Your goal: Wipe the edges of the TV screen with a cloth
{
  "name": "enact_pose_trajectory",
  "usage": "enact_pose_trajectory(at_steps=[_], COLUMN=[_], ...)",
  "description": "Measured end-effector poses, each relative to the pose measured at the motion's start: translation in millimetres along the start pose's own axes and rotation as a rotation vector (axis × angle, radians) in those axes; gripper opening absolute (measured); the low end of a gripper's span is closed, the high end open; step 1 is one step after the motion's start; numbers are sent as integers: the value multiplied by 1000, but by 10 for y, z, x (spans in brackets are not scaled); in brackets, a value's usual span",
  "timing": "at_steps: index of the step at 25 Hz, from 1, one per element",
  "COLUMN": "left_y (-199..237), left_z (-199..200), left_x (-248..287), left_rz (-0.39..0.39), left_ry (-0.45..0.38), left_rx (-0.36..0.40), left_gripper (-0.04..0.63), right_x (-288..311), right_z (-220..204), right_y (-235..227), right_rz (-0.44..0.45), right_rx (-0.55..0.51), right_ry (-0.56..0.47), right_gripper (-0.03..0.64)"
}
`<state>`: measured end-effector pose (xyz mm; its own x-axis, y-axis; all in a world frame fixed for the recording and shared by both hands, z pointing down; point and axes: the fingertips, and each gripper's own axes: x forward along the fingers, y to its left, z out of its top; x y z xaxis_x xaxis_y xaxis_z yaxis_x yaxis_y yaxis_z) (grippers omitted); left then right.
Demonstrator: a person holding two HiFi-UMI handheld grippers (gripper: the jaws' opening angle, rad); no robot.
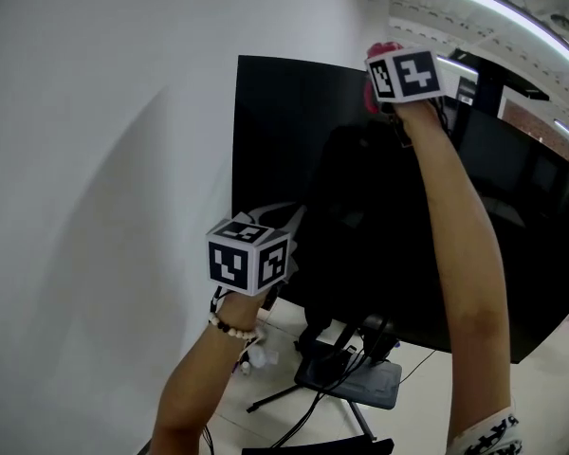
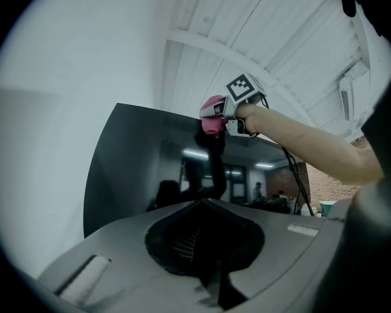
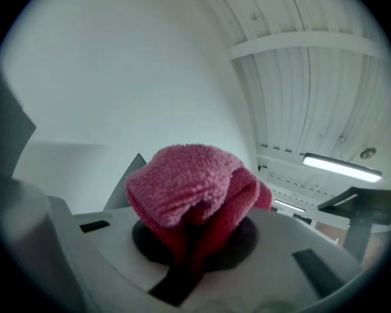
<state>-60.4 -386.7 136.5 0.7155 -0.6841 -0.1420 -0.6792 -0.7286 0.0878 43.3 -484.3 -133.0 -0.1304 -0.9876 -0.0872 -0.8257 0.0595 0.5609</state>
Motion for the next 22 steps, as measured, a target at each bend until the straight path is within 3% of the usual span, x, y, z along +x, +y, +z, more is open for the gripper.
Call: enact_pose_trajectory(at_steps=[7,10,18,22], left_y=[277,488,1009,1318], left_z=[-33,-102,52,61], left_x=[-112,-178,-307,-398], left_rz=[60,60,32,29], left_ry=[-14,-5,11,25], left_rx=[13,-13,44,37], left_gripper=[2,2,2,2], right_x=[342,465,957,1218], right_z=[166,269,595,755], right_y=[599,733,1174,1499], right_rz=[72,85,132,151], right_rx=[-146,-128,-105,-82], right_ry=[23,31,78,85], right_gripper=[46,46,46,46])
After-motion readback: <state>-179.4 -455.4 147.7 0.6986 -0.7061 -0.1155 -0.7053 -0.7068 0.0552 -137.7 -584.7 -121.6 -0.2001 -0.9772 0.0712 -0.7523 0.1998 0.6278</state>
